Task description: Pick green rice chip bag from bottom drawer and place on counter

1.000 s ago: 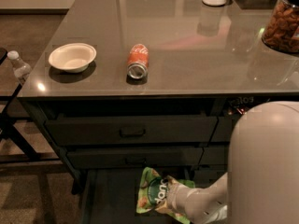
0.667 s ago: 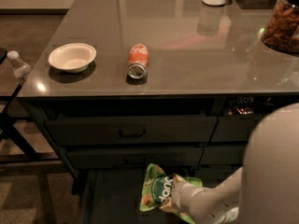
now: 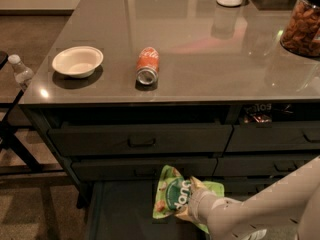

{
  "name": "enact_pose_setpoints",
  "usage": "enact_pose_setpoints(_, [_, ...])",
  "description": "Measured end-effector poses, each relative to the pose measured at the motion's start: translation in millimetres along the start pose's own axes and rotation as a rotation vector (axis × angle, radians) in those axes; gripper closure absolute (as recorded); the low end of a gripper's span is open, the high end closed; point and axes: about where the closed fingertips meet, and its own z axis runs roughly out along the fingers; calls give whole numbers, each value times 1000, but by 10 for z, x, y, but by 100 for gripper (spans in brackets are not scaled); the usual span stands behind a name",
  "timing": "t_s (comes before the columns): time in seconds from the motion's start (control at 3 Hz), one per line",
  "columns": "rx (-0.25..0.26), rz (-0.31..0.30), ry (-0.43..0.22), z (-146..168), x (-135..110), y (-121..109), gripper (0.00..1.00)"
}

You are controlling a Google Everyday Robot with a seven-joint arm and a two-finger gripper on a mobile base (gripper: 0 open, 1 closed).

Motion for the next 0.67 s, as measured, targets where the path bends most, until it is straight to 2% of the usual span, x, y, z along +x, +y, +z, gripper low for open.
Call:
enact_pose_setpoints(0.33, [-3, 1, 1, 9, 8, 13, 100])
enact_pose_setpoints(0.67, [-9, 7, -13, -109, -71, -49, 100])
